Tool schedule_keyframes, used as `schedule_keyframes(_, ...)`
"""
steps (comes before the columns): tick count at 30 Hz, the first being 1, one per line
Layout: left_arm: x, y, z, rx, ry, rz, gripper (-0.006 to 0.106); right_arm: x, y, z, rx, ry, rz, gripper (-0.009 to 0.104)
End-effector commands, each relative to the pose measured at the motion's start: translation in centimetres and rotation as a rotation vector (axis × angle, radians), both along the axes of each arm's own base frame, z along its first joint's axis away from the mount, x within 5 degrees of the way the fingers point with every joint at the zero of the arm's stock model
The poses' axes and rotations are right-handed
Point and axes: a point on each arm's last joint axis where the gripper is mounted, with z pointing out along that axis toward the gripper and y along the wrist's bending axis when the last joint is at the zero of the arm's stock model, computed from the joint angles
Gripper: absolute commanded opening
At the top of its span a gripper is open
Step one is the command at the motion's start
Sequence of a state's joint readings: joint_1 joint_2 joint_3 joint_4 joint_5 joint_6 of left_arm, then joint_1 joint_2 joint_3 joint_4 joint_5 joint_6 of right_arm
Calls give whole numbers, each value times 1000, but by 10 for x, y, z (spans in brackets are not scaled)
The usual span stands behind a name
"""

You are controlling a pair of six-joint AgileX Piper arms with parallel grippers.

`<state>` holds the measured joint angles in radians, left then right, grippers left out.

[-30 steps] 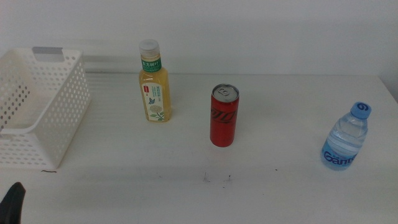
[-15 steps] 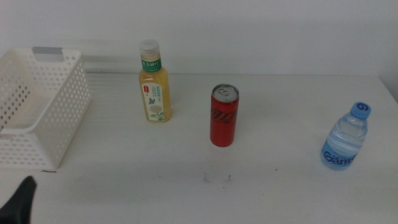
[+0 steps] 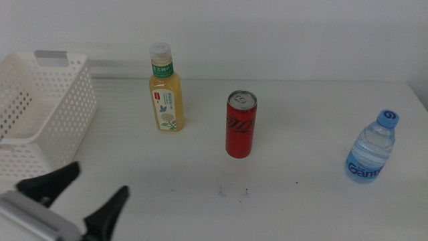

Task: Use arms to grab the bottles and put them into the dustbin to the left of the table.

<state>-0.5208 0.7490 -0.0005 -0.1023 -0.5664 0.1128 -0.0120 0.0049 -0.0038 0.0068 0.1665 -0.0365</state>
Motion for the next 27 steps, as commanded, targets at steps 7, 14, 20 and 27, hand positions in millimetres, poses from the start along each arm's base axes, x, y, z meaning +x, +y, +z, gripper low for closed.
schedule_keyframes(7, 15, -32, -12, -22, -70, -120, 94, 0, -1, 0, -13, -10, -8, 75)
schedule_keyframes(14, 25, -45, -38, 24, 0, -165, 94, 0, -1, 0, -13, -10, -8, 75)
schedule_keyframes(20, 25, -50, -54, 22, 109, -196, 94, 0, -1, 0, -13, -10, -8, 75)
schedule_keyframes(27, 24, -50, -52, 22, 95, -202, 94, 0, -1, 0, -13, -10, -8, 75)
